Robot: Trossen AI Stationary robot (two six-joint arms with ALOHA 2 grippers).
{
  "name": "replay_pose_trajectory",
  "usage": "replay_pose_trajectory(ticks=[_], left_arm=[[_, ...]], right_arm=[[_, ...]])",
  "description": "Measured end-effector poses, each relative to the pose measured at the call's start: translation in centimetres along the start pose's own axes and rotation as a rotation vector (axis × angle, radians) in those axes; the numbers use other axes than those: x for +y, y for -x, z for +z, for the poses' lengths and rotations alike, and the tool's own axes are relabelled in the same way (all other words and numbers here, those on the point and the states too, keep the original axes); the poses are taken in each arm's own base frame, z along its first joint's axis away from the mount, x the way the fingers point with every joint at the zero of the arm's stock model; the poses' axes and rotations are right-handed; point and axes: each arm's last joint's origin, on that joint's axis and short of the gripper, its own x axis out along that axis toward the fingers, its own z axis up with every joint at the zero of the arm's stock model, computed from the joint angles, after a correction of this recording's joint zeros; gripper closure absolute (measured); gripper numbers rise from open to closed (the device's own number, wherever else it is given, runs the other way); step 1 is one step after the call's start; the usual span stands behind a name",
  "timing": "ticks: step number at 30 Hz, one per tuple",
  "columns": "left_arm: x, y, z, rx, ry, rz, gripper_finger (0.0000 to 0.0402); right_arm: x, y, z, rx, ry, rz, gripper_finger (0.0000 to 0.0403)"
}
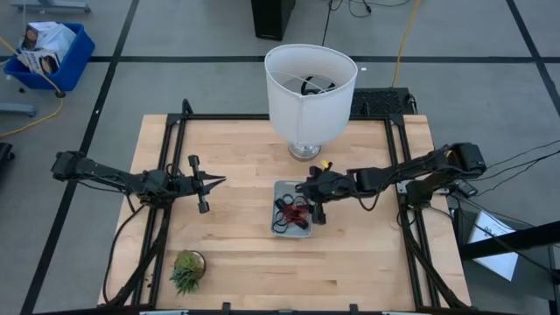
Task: Pick and place rubber bands into bin
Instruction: Return to Home Position
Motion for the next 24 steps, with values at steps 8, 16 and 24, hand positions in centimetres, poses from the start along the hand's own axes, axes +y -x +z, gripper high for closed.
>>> replay_pose_trajectory(ticks=[8,16,24], left_arm=[[0.0,0.0,0.0,0.001,0.009,0.000,0.0371],[0.0,0.0,-0.3,0.047,0.048,0.036,0.0373],[0.0,0.0,-0.4,0.030,0.053,-0.010,0.0398]], right_arm=[[1.6,1.1,2.9,0.002,0.132,0.030,0.0176],[-1.3,1.4,2.1,-0.007,0.141,0.140,0.0369],[-3.8,5.9,1.1,-0.277,0.122,0.163,0.0401]])
